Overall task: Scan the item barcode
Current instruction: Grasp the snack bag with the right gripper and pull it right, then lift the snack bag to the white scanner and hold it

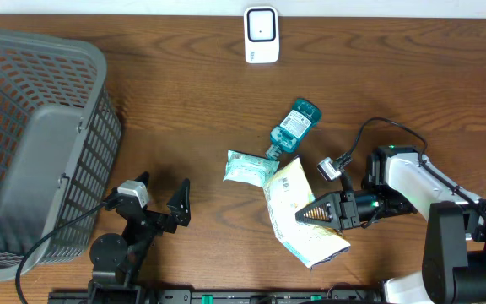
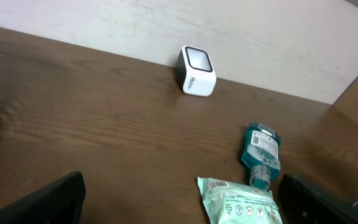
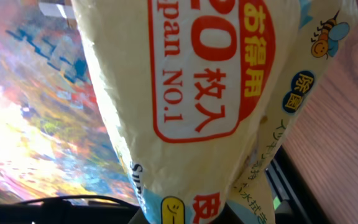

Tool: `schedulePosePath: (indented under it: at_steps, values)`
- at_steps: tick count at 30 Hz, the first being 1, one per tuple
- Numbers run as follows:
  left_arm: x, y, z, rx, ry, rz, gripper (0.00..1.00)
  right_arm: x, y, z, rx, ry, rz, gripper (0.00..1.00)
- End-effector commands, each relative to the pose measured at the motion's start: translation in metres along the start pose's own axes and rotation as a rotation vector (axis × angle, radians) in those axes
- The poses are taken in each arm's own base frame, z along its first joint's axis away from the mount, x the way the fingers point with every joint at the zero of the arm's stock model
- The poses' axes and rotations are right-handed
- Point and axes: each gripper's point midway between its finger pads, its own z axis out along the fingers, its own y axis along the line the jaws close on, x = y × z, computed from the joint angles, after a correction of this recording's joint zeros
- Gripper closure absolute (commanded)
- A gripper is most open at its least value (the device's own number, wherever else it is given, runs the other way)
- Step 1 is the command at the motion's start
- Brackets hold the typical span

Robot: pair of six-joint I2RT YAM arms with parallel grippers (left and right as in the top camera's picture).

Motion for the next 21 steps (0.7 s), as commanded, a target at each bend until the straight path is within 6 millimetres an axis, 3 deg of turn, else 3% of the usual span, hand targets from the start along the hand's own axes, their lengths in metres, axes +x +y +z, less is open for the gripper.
schedulePosePath:
  at_steps: [1,5,8,11,13,16,21]
  values:
    - [0.015,0.004,0.002,-0.002,0.036,-0.01,0.01,-0.01,0.008,-0.002,-0.003,-0.03,-0.119,0.99]
    - [0.015,0.004,0.002,-0.002,0.036,-0.01,0.01,-0.031,0.019,-0.005,0.021,-0.011,-0.224,0.98]
    - [0.015,0.004,0.002,-0.002,0.036,-0.01,0.01,-0.059,0.035,-0.011,0.086,0.039,-0.38,0.98]
    - [0.015,0.004,0.002,-0.002,0.036,-0.01,0.01,-0.087,0.034,-0.018,0.19,0.06,-0.422,0.99]
    - [0.015,0.004,0.002,-0.002,0.036,-0.01,0.01,-0.113,0.019,-0.025,0.323,0.049,-0.368,0.98]
    - [0.015,0.004,0.002,-0.002,0.036,-0.01,0.01,-0.184,-0.049,-0.077,0.919,-0.203,-0.074,0.99]
    - [0.015,0.004,0.002,-0.002,0.036,-0.01,0.01,-0.24,-0.042,-0.084,1.096,-0.345,-0.293,0.99]
